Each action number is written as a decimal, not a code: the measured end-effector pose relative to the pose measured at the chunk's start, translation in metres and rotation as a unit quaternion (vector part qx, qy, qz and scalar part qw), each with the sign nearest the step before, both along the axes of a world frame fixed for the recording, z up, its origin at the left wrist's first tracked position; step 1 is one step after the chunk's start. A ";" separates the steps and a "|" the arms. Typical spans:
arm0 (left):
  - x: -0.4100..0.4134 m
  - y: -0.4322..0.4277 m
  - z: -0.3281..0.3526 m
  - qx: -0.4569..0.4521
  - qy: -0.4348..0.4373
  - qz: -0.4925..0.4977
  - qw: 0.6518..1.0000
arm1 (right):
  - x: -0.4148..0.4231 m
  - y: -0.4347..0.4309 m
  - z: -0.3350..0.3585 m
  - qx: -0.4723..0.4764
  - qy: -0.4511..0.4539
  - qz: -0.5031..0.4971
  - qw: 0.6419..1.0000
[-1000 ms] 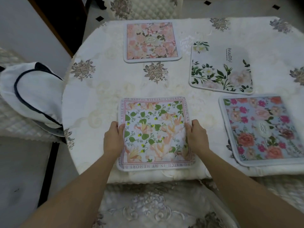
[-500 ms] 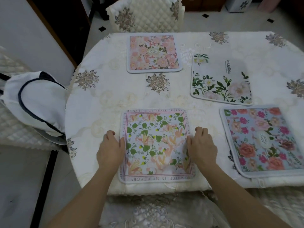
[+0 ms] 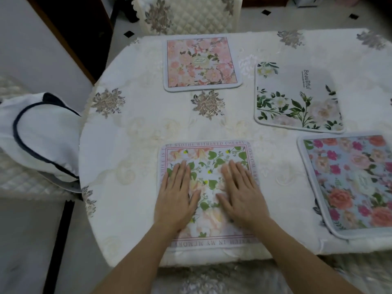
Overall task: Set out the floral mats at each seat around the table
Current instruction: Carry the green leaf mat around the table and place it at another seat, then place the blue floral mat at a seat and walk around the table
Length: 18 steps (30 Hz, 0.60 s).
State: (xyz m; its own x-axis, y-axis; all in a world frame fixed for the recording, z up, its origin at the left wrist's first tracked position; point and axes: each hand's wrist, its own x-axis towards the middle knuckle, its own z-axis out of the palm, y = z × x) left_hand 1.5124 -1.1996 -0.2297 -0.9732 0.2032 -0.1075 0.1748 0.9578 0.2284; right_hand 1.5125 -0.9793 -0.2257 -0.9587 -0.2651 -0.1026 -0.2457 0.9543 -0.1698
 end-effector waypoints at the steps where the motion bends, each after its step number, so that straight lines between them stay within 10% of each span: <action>1: 0.000 0.000 0.001 0.001 -0.003 0.003 1.000 | -0.001 0.006 0.002 0.002 -0.011 -0.006 1.000; 18: -0.001 0.024 0.102 0.002 -0.033 -0.052 0.998 | 0.017 0.019 0.104 -0.013 -0.018 -0.050 0.998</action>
